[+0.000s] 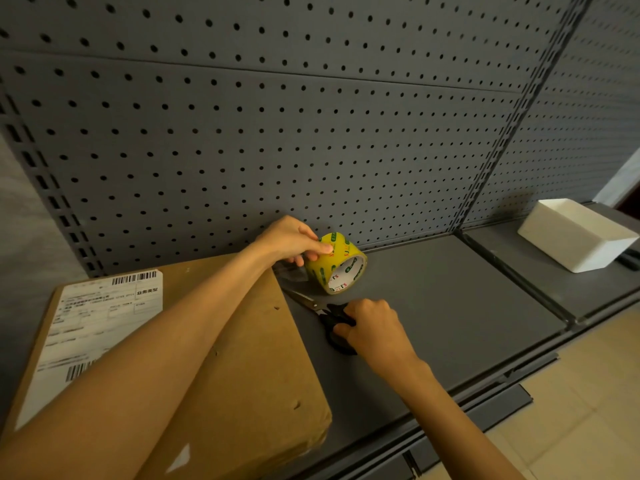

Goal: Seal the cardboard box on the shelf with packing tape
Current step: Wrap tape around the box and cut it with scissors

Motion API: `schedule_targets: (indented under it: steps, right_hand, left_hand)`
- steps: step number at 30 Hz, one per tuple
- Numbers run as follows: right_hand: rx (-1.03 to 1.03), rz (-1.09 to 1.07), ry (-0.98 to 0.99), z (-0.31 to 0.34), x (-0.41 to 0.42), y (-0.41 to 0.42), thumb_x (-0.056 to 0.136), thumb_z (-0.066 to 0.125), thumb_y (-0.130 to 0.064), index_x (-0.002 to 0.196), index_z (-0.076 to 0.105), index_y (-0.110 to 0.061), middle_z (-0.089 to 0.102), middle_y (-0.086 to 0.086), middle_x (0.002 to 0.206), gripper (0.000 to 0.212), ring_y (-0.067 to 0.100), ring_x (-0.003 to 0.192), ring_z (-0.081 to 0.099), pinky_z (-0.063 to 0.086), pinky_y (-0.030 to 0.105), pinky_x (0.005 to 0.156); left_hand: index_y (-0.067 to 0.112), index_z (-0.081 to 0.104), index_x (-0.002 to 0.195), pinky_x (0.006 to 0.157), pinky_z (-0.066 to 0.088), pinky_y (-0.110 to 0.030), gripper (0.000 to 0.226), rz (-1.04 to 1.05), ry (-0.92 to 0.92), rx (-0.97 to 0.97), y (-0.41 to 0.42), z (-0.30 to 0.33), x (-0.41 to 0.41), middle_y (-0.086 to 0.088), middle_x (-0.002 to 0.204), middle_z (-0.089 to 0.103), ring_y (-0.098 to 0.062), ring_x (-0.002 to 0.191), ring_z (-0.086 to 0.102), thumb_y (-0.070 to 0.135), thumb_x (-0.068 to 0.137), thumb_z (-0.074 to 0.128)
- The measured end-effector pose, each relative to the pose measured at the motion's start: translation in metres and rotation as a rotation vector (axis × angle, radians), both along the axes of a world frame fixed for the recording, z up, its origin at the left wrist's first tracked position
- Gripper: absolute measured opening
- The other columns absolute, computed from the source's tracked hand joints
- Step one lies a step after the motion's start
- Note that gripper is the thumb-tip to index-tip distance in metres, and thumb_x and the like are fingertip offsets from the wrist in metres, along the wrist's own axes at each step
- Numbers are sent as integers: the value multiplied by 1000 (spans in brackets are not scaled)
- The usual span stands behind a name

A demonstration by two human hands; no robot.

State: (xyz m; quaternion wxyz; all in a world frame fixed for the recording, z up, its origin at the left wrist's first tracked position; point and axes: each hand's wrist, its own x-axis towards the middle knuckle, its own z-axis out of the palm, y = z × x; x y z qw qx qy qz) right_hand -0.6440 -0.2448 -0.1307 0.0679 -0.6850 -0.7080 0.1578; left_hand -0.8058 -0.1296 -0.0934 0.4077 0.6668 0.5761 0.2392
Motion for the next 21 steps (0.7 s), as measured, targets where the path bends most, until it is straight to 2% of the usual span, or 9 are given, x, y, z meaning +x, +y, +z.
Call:
schedule_targets:
  steps: [7,13,15,19,21]
  right_hand:
    - [80,7,104,-4,7,2,90,61,-30,88,64,-10,61,8,80,20,25,76,58,43,31,59]
    - [139,36,159,-4,8,4,90,61,-28,95,68,-9,65,9,83,20,26,78,61,51,37,66]
    - [198,23,206,0,10,7,89,62,-26,96,71,-12,68,9,85,18,25,79,63,54,39,71]
    - [323,-36,218,16,20,16,88,62,-28,90,73,-14,71,7,85,18,25,79,65,54,40,70]
    - [358,-46,231,26,25,21,88,62,-29,91,74,-17,71,5,85,17,23,78,64,54,39,71]
  left_hand:
    - [15,67,103,53,44,-17,34,-25,-4,11,-1,0,1,1,78,71,-7,57,58,37,78,74]
    - [16,69,100,53,42,-16,29,-68,12,20,-1,0,1,1,77,71,-7,58,58,35,79,74]
    - [15,70,98,56,46,-17,27,-102,22,26,-2,0,2,0,78,72,-8,61,60,32,79,74]
    - [14,68,102,64,52,-25,31,-123,19,47,-1,-1,2,0,78,72,-10,68,65,30,77,76]
    - [16,67,104,61,51,-24,33,-129,36,60,0,-2,2,0,79,72,-10,66,66,31,76,77]
